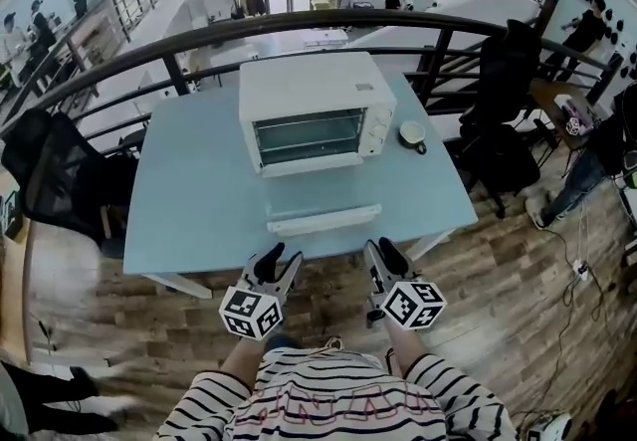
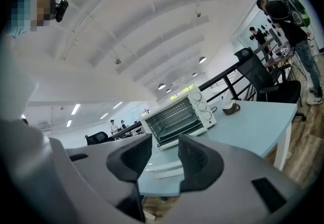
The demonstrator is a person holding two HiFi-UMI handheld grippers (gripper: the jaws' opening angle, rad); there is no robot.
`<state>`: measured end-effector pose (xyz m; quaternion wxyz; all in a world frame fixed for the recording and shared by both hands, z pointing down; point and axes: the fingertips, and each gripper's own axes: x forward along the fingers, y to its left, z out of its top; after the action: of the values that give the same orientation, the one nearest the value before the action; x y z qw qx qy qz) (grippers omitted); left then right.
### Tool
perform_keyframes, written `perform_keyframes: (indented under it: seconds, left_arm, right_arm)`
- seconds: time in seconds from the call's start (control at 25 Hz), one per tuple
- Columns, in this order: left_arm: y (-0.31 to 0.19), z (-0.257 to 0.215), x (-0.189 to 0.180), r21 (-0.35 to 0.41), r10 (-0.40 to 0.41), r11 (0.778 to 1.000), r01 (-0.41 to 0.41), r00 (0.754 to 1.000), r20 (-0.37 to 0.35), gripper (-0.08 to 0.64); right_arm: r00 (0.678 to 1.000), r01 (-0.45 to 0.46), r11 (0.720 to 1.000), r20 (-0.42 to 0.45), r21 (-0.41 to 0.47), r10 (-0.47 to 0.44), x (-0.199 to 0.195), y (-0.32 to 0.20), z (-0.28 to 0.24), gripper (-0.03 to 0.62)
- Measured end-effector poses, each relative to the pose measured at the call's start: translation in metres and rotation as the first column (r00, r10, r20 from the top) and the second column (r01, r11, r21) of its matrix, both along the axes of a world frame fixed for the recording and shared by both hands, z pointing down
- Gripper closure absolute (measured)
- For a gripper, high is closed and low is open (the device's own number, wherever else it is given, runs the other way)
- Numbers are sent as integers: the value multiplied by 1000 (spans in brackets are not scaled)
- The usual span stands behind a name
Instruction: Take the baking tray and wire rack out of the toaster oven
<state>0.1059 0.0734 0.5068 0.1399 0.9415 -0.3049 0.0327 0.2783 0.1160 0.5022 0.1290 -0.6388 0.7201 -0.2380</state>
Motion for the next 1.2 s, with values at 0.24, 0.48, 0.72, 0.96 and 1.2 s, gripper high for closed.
perform_keyframes:
  seconds: [0.24,0.48,0.72,0.96,1.2]
  left_arm:
    - [-44,2,-4,-32,-61,998,60,998,-26,403]
    - [-97,2,-16,-79,-46,996,41,997,-58,403]
    - [-154,5,-26,-130,1,991,-13,996,-90,403]
    - [-194,13,-29,-226,11,973,-46,988,-155,403]
    - [-232,15,-18,-281,0,958,-62,976,-218,403]
  right_arm:
    - [997,-12,1000,79,-2,12,10,-45,3,437]
    - [987,-93,996,130,-6,93,5,-90,4,437]
    - [969,-179,984,172,-9,178,-5,-134,8,437]
    - [951,-259,966,175,-8,257,-9,-156,9,437]
    - [933,-299,954,212,-1,292,6,-189,8,437]
